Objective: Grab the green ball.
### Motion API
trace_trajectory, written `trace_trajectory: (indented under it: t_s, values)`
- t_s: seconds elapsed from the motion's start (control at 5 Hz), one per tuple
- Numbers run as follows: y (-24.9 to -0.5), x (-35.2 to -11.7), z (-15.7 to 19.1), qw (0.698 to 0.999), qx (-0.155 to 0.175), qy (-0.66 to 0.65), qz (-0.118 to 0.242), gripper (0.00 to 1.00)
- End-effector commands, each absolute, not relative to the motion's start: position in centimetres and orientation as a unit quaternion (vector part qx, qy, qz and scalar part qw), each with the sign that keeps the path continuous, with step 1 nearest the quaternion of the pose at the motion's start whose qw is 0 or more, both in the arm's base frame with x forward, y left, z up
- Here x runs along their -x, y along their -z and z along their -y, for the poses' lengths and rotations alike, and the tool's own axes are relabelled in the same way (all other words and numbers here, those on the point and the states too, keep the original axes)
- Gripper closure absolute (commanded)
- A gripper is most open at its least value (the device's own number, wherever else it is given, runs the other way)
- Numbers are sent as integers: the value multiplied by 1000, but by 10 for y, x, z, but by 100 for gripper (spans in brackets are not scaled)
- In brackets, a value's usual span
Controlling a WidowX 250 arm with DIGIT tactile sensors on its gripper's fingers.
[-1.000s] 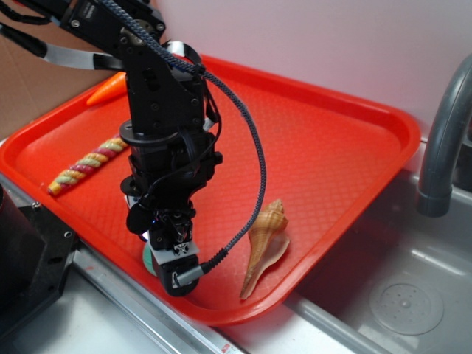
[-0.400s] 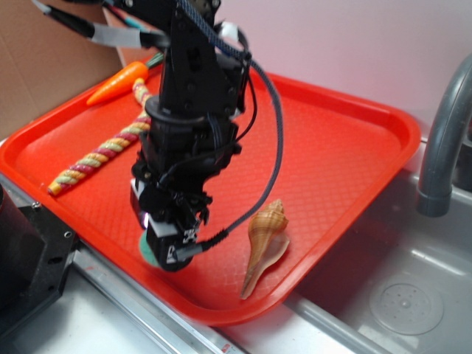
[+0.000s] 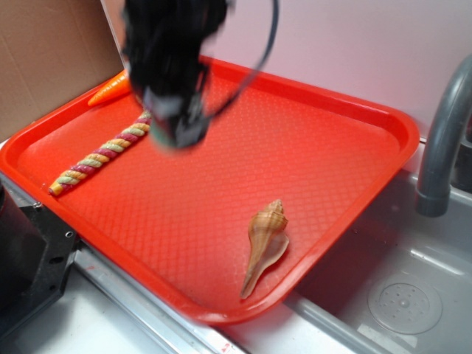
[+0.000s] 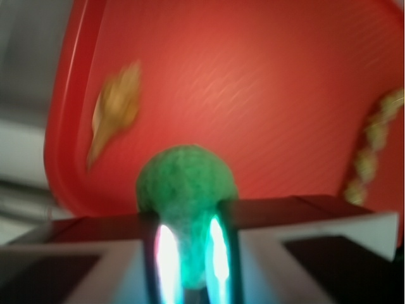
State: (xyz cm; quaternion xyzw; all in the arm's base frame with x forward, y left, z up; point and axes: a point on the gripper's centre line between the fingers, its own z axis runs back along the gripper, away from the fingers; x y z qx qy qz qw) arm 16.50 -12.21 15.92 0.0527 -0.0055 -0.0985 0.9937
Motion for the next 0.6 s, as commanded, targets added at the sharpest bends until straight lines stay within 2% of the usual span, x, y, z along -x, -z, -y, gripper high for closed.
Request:
trace_trajectory:
  t_s: [0.0,0.2,0.4]
  values:
    - [-219,-150,56,993,-62,-40,89,100]
    - [-224,-135,43,990,-56,-91,93,100]
    - [-215,-126,47,989,-41,-110,85,100]
